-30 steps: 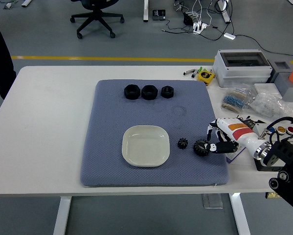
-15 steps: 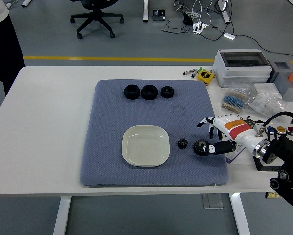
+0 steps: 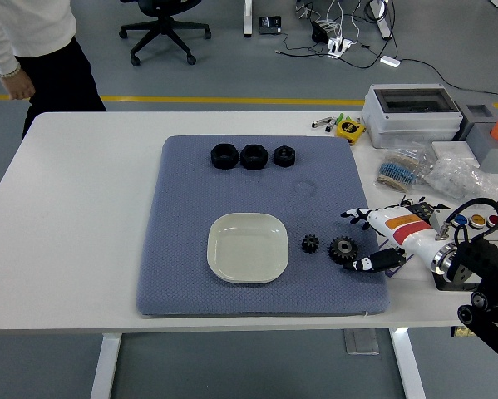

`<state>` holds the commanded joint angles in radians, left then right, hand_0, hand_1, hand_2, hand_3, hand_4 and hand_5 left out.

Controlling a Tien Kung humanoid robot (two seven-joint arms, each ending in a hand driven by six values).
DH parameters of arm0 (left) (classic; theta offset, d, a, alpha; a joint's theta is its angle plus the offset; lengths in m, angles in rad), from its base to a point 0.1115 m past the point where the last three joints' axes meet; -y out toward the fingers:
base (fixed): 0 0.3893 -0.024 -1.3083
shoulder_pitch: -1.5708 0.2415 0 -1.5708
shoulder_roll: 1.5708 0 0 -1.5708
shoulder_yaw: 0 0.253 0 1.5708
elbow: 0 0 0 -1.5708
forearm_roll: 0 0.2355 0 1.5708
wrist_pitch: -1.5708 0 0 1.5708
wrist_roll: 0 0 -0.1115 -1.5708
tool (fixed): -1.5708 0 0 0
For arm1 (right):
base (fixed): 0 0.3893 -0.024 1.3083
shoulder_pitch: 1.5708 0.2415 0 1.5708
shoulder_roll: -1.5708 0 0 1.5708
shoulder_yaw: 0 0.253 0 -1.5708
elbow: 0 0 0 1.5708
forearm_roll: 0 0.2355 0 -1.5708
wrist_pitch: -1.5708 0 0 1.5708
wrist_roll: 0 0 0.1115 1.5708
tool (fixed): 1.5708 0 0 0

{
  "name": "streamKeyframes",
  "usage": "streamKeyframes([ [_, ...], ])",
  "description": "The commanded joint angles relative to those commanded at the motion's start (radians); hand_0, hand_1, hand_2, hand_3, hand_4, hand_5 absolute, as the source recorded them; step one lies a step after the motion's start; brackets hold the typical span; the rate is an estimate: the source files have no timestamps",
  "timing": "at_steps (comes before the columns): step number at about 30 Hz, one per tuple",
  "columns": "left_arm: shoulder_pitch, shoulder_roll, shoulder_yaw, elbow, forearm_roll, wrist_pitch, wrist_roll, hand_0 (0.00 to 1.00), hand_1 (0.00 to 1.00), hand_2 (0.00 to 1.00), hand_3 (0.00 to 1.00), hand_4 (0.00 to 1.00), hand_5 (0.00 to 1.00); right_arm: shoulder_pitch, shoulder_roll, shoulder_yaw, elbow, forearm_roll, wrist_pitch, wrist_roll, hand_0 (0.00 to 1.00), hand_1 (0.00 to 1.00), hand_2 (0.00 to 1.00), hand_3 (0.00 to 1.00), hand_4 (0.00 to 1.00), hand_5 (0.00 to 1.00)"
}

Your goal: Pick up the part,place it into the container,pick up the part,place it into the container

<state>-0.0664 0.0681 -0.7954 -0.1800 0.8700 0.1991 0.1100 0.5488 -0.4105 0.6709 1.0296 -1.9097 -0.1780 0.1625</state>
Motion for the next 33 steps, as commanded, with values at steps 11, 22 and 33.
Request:
streamKeyframes([
  [11, 0.0, -0.001, 0.0, 0.0, 0.001, 0.0, 0.0, 0.778, 0.722, 0.716, 0.591, 0.655, 0.616, 0.003, 0.012, -0.03, -0.035, 0.044, -0.043, -0.011, 0.347, 0.515, 0.644, 0.802, 0.998, 0.525],
  [22, 0.0, -0.001, -0.002, 0.0, 0.002, -0.001, 0.001, 0.778, 0.722, 0.714, 0.591, 0.655, 0.616, 0.0, 0.019, -0.053, -0.031, 0.04, -0.082, -0.013, 0.291, 0.459, 0.573, 0.688, 0.889, 0.47],
  [33, 0.0, -0.001, -0.004, 0.0, 0.005, -0.001, 0.001, 0.778, 0.722, 0.713, 0.59, 0.655, 0.616, 0.019, 0.009, -0.095, -0.018, -0.009, -0.083, -0.024, 0.264, 0.437, 0.562, 0.592, 0.879, 0.481],
])
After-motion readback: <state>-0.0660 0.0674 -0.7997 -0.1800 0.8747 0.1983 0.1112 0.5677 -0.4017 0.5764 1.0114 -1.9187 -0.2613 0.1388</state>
